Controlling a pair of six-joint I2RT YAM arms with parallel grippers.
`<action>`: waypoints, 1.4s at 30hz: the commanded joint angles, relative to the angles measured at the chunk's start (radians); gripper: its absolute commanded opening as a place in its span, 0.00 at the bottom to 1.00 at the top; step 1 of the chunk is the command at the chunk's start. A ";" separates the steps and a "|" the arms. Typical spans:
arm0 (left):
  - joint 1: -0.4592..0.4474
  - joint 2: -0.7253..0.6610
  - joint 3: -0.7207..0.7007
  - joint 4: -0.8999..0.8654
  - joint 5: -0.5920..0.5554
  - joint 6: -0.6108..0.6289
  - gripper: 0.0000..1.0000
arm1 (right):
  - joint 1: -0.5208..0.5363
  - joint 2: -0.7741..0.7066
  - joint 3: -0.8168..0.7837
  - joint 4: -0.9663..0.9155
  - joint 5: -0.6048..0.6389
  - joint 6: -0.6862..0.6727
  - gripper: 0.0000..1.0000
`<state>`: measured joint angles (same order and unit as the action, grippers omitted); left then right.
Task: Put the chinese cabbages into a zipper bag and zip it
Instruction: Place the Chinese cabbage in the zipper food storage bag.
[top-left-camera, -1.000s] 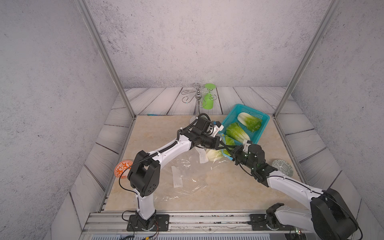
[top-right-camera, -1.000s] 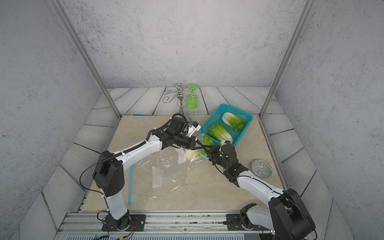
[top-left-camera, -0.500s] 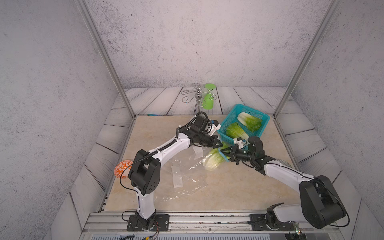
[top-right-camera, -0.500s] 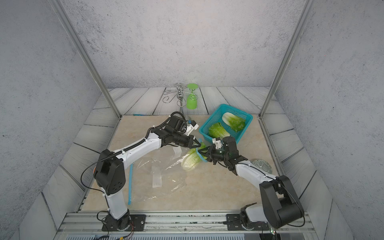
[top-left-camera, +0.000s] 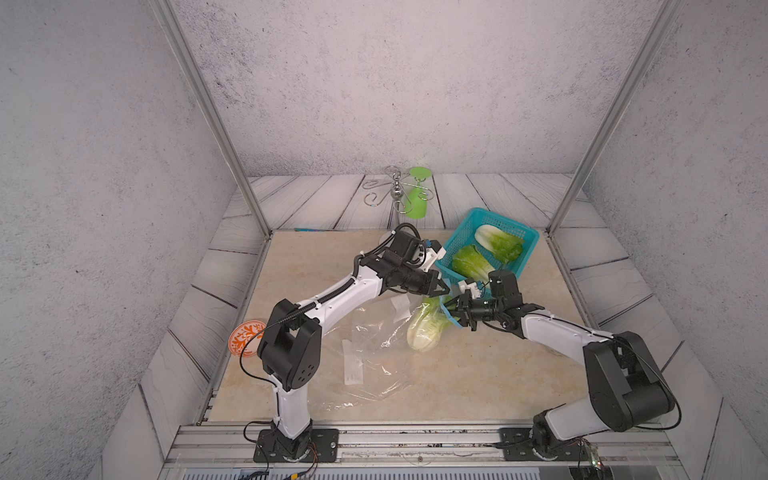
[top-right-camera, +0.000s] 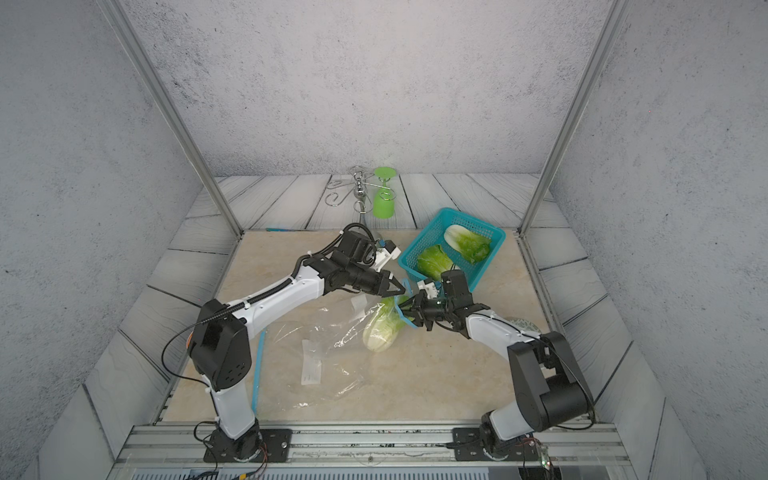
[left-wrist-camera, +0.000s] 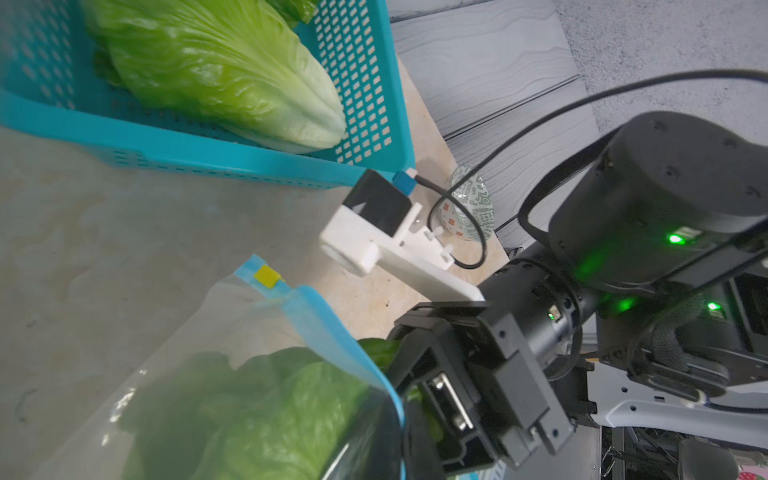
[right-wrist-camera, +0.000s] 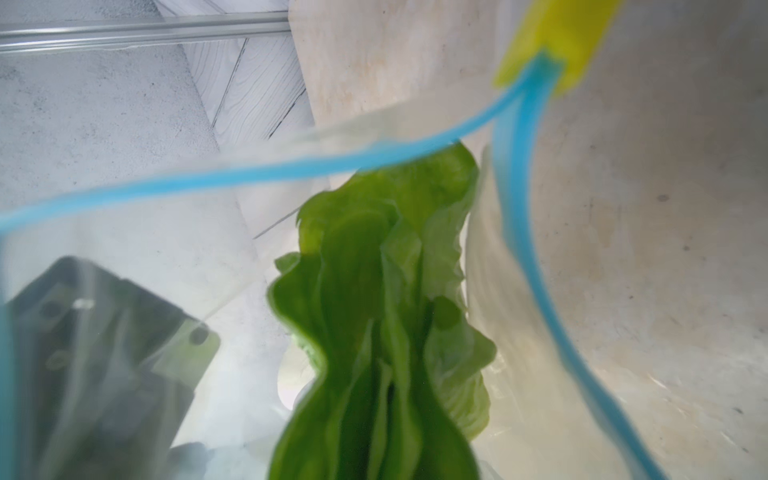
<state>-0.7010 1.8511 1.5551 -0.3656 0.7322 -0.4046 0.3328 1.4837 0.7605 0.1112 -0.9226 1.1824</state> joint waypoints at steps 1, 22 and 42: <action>-0.019 -0.062 -0.034 0.062 0.053 -0.011 0.00 | 0.005 0.003 0.041 -0.038 0.071 0.067 0.07; 0.025 -0.077 -0.236 0.176 -0.002 -0.099 0.00 | 0.024 0.207 0.312 -0.403 0.093 -0.174 0.82; 0.046 -0.078 -0.266 0.202 0.007 -0.161 0.00 | -0.012 0.031 0.266 -0.483 0.140 -0.297 0.92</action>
<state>-0.6556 1.7515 1.2781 -0.1768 0.7280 -0.5404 0.3176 1.4982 1.0458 -0.4725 -0.7116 0.8467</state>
